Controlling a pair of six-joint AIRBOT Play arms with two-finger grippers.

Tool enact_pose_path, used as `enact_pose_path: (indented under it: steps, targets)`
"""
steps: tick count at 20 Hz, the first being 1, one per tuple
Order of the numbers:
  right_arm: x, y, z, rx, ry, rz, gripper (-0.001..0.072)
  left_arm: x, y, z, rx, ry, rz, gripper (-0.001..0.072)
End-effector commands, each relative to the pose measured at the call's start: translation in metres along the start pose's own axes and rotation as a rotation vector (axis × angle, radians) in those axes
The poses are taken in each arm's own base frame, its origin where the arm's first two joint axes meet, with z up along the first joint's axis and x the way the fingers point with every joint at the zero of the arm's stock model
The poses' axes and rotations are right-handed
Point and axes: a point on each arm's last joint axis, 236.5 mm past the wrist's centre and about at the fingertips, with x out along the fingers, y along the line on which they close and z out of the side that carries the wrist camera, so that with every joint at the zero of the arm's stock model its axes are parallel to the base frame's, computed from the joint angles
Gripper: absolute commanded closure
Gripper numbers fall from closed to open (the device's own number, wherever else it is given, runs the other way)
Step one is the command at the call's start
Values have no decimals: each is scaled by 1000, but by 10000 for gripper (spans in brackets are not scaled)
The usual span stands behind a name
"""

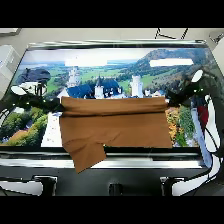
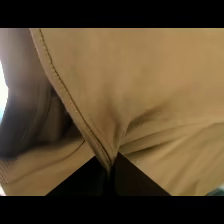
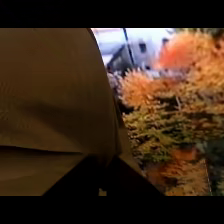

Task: Fold the clothes and pants, and hang the long-sleeved shirts on hangers.

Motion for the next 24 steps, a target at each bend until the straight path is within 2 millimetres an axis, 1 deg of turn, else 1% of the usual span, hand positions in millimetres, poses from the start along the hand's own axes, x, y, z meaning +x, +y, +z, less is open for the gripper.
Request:
enact_pose_path:
  steps: [1,2,6,7,8,9,10,11,12,13,14,15,16,18,20,21,23,24]
  targets:
    - [19,-3,-47,-14,185,14,675,10,16,-32,-40,104,38,679]
    - [22,-5,-48,-12,189,10,675,11,17,-30,-38,96,42,679]
    - [25,-4,-44,-1,170,13,673,13,20,-18,-58,47,56,678]
    - [24,-5,-43,0,167,13,624,11,20,-17,-60,43,52,653]
    - [21,-5,-43,-1,168,14,506,5,19,-15,-60,43,47,506]
    - [12,-6,-44,-14,178,13,356,-5,18,-13,-61,47,39,284]
    - [1,-10,-46,-31,186,18,215,-18,17,-12,-65,50,31,205]
    - [-13,-19,-48,-28,190,22,130,-35,17,-10,-67,46,22,206]
    - [-23,-31,-52,4,197,24,107,-50,19,-14,-75,45,18,206]
    - [-33,-46,-57,58,209,28,106,-62,25,-25,-80,64,37,207]
    - [-40,-59,-63,103,222,32,109,-68,33,-41,-86,95,71,208]
    - [-44,-70,-71,135,230,35,109,-67,43,-63,-90,128,109,209]
    - [-44,-78,-80,158,231,31,109,-62,49,-86,-96,156,124,209]
    - [-34,-89,-103,169,239,-12,110,-38,49,-139,-121,199,93,208]
    - [-20,-87,-123,169,252,0,110,-16,44,-186,-134,229,41,209]
    - [-15,-87,-131,167,264,4,112,-7,39,-206,-142,242,9,209]
    - [-9,-87,-143,169,299,5,121,8,27,-227,-185,246,-63,209]
    - [-8,-86,-145,168,306,10,121,15,21,-237,-201,263,-97,209]
